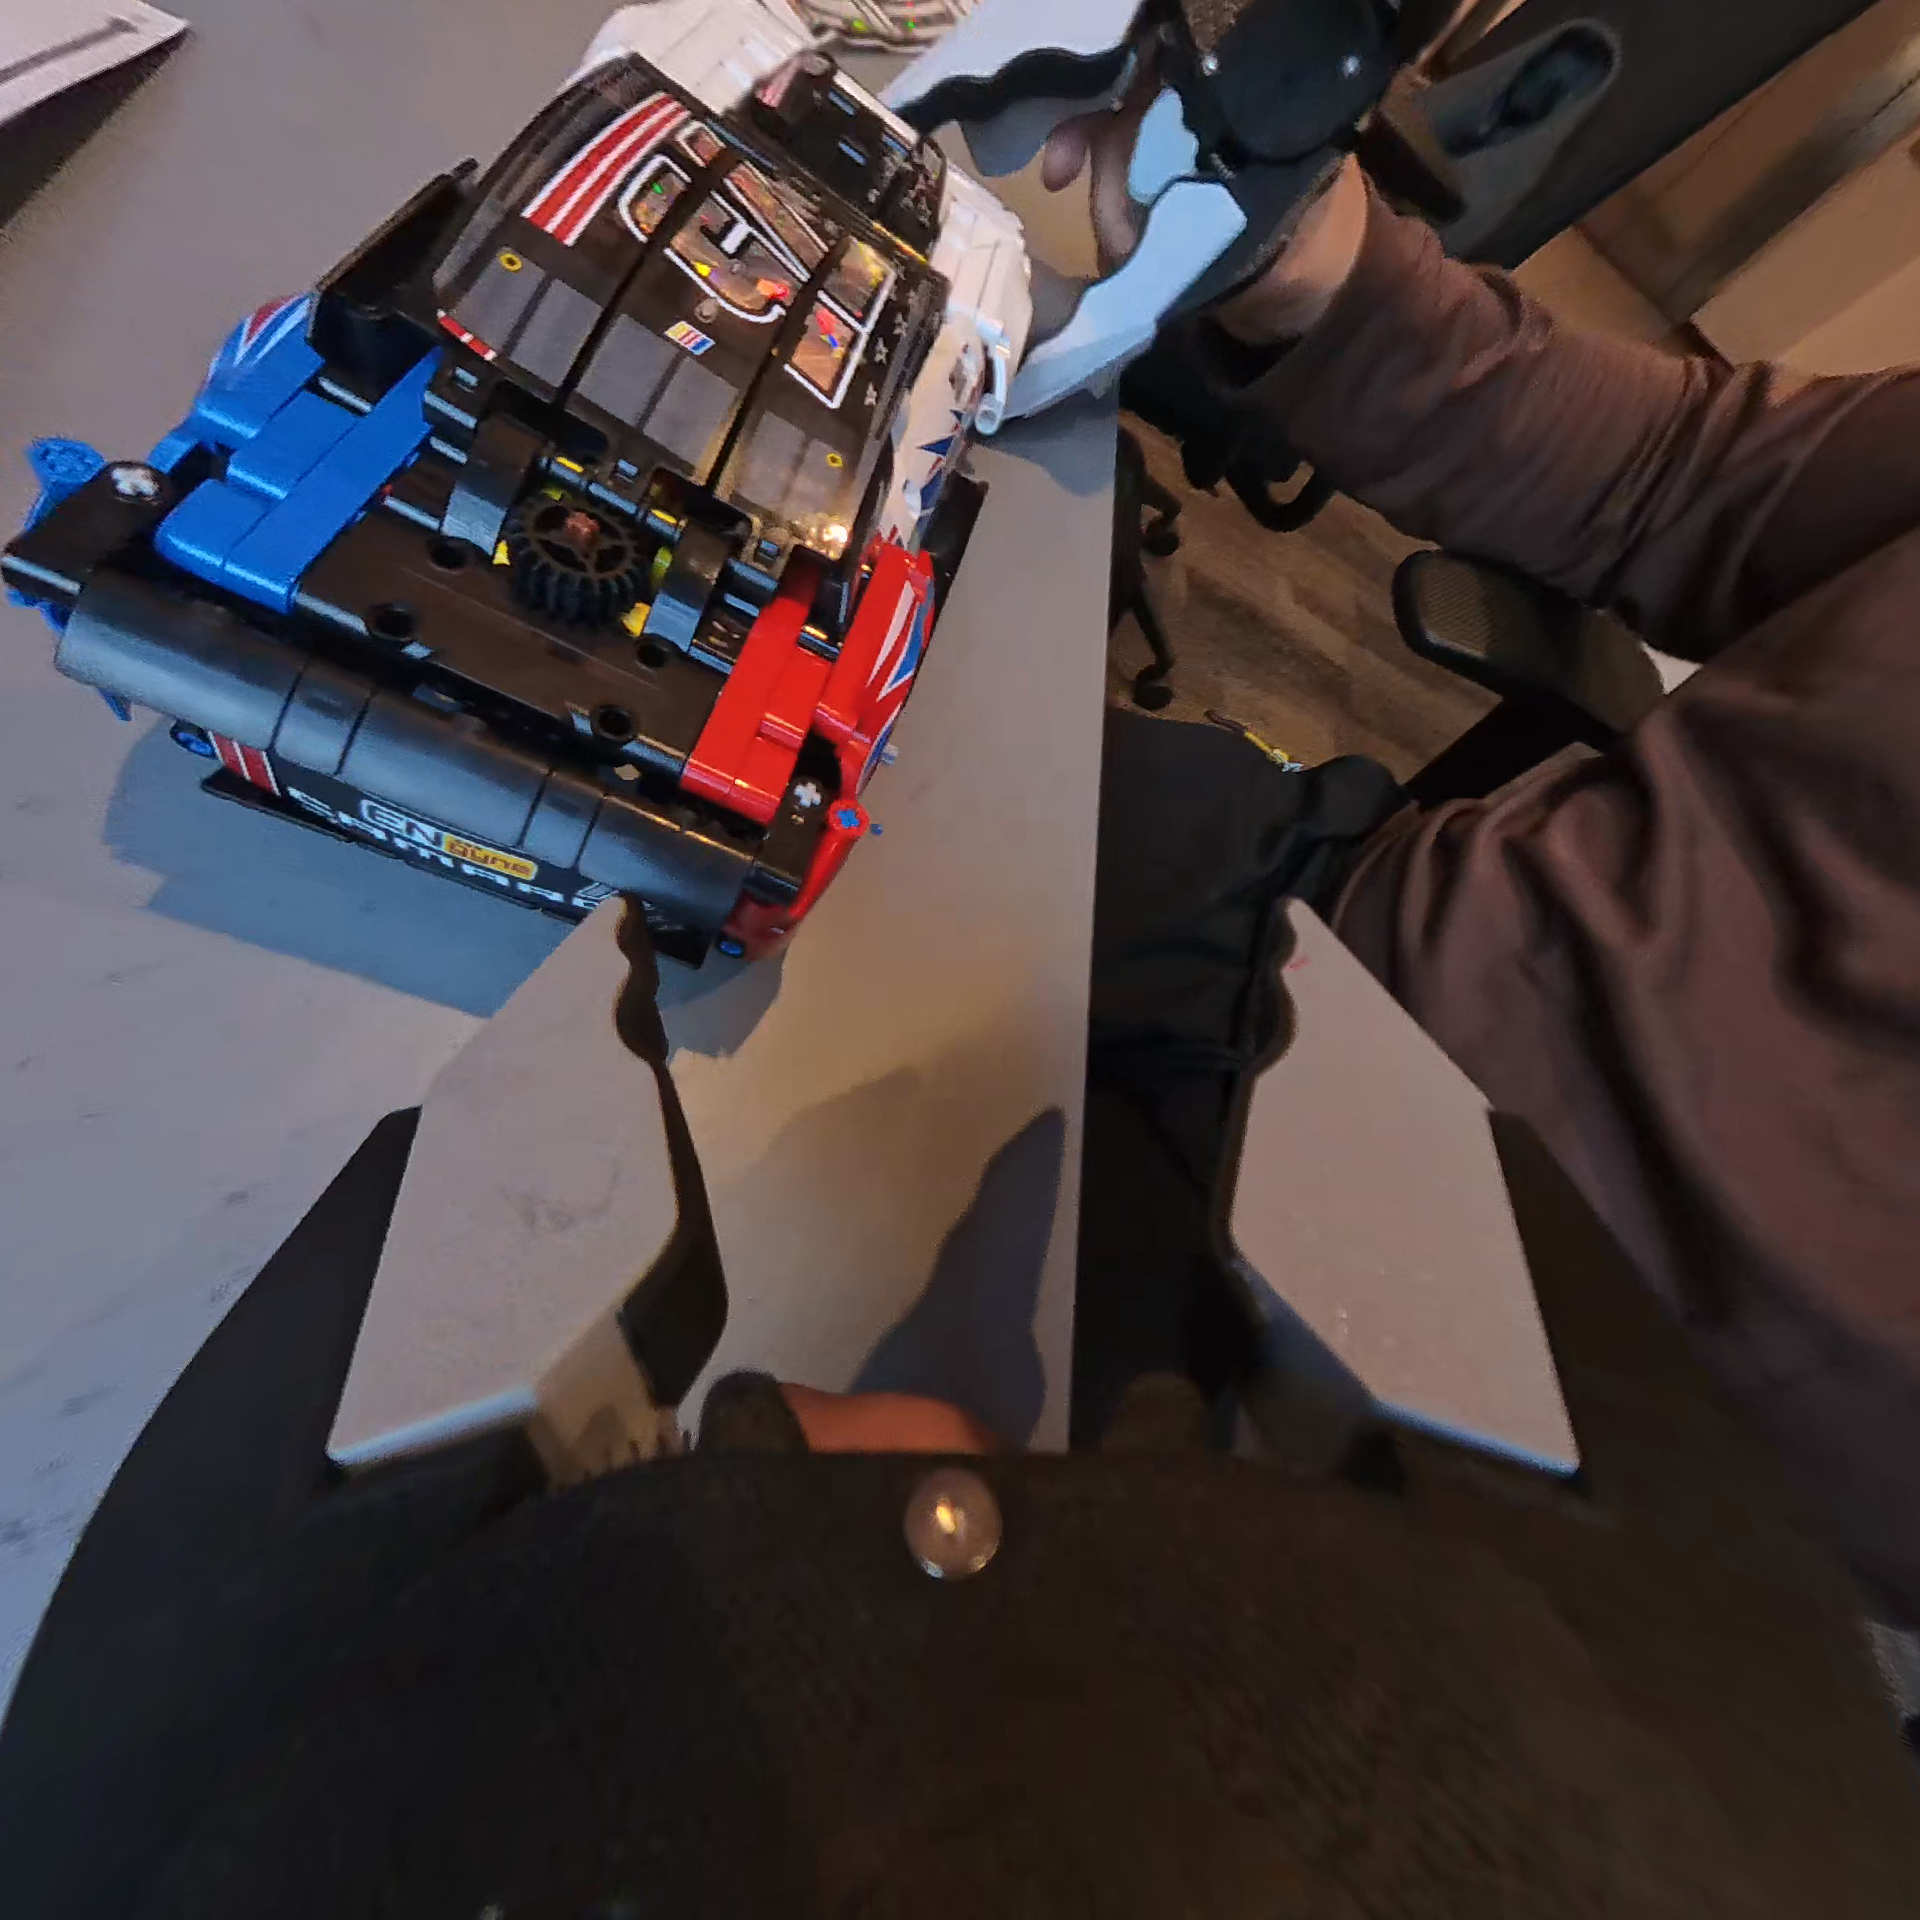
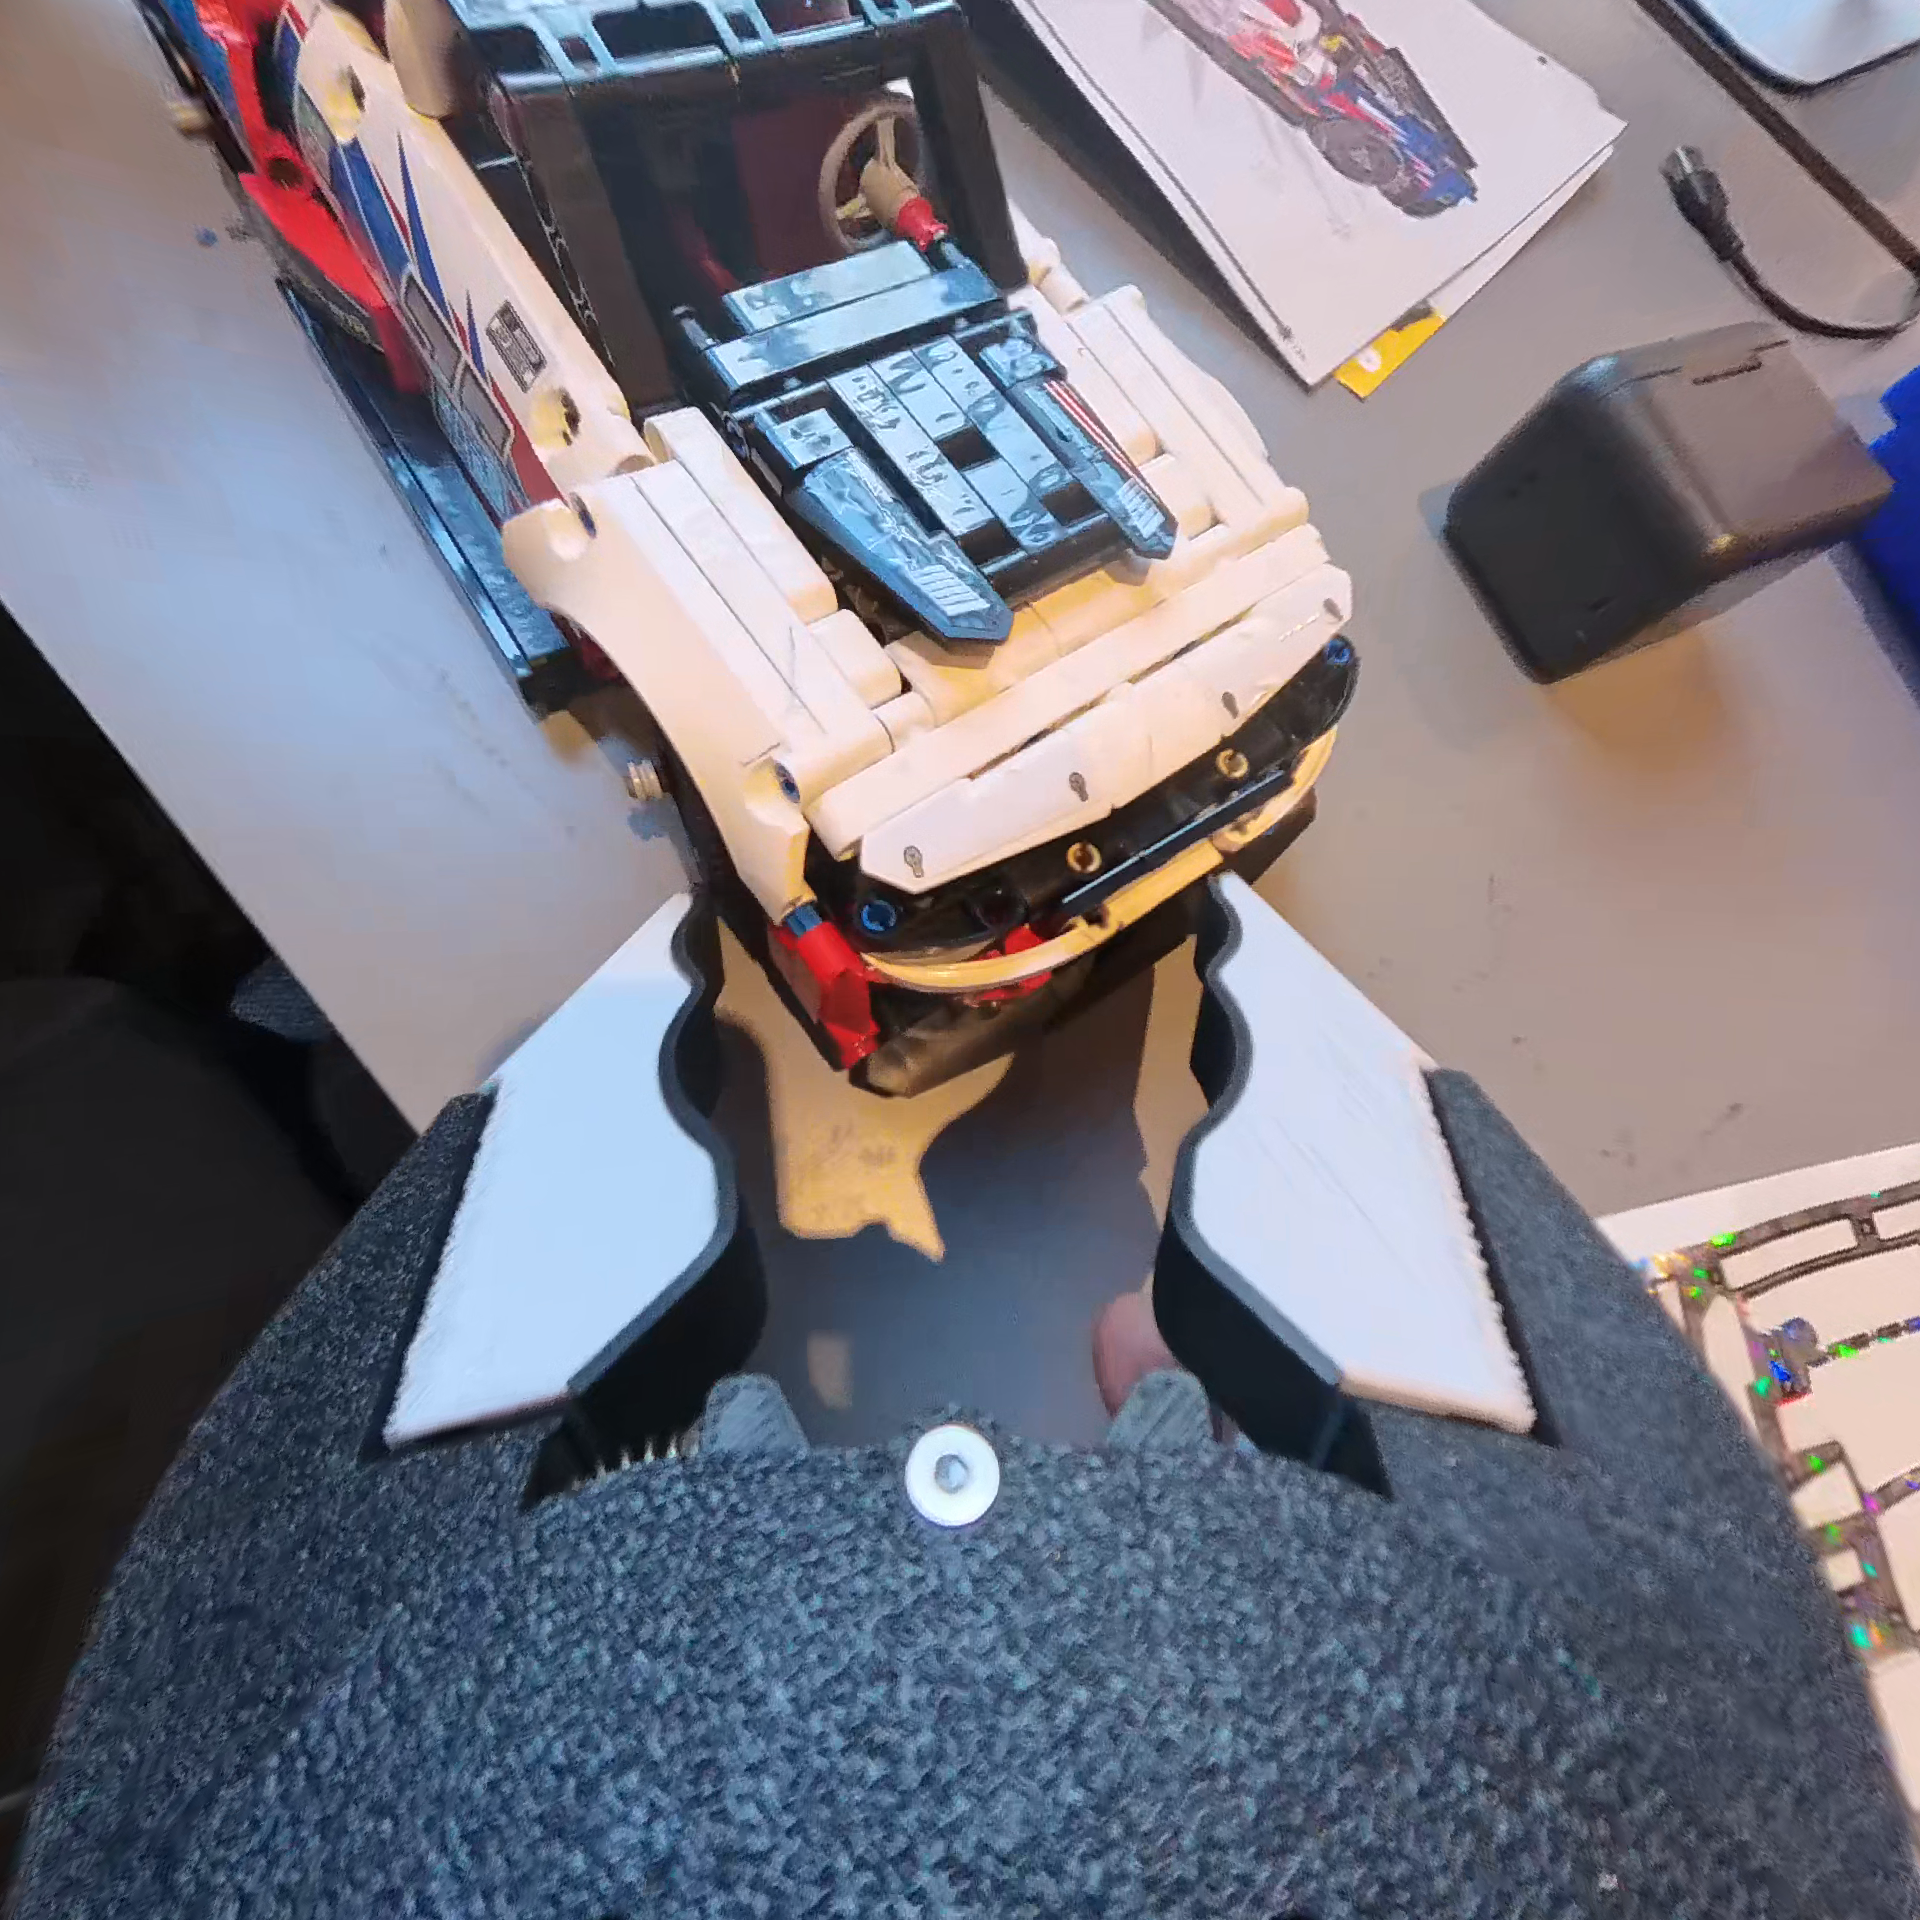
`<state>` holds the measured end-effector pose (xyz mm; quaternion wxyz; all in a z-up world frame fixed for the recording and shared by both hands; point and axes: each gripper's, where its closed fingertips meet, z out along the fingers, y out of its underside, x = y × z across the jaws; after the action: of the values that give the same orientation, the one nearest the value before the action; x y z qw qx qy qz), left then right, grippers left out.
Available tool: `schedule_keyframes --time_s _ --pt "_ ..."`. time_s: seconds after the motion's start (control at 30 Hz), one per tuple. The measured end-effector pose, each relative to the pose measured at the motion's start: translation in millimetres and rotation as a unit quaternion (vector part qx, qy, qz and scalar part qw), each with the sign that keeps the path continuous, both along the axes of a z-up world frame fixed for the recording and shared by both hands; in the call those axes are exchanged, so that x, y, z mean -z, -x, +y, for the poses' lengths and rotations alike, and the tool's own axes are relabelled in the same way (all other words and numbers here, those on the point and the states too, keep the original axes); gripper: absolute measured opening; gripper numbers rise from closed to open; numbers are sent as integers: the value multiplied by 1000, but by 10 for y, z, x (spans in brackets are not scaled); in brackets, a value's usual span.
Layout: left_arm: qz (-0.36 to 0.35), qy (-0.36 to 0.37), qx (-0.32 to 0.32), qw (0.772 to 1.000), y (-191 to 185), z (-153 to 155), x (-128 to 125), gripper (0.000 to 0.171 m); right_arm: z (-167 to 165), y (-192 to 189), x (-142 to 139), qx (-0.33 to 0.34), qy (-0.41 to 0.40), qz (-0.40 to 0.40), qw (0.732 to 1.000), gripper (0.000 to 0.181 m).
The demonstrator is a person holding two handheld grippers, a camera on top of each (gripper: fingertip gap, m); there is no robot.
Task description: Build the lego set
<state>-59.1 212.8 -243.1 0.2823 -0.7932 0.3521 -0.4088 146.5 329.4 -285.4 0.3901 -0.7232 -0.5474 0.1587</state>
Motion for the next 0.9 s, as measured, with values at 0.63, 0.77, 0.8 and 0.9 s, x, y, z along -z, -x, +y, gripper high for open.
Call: schedule_keyframes --time_s 0.63,0.77,0.8,0.9 --pt "346 -70 -321 879 2673 -541 200 30 275 -534 -394 68 8 138 988 69" --pt "323 -46 -279 903 2638 -405 357 29 267 -516 -482 68 12 153 986 68" --pt "317 -40 -271 908 2638 -377 375 28 259 -518 -507 67 12 156 985 68" --pt "316 -19 -256 913 2675 -319 435 27 231 -524 -581 67 13 166 984 68"
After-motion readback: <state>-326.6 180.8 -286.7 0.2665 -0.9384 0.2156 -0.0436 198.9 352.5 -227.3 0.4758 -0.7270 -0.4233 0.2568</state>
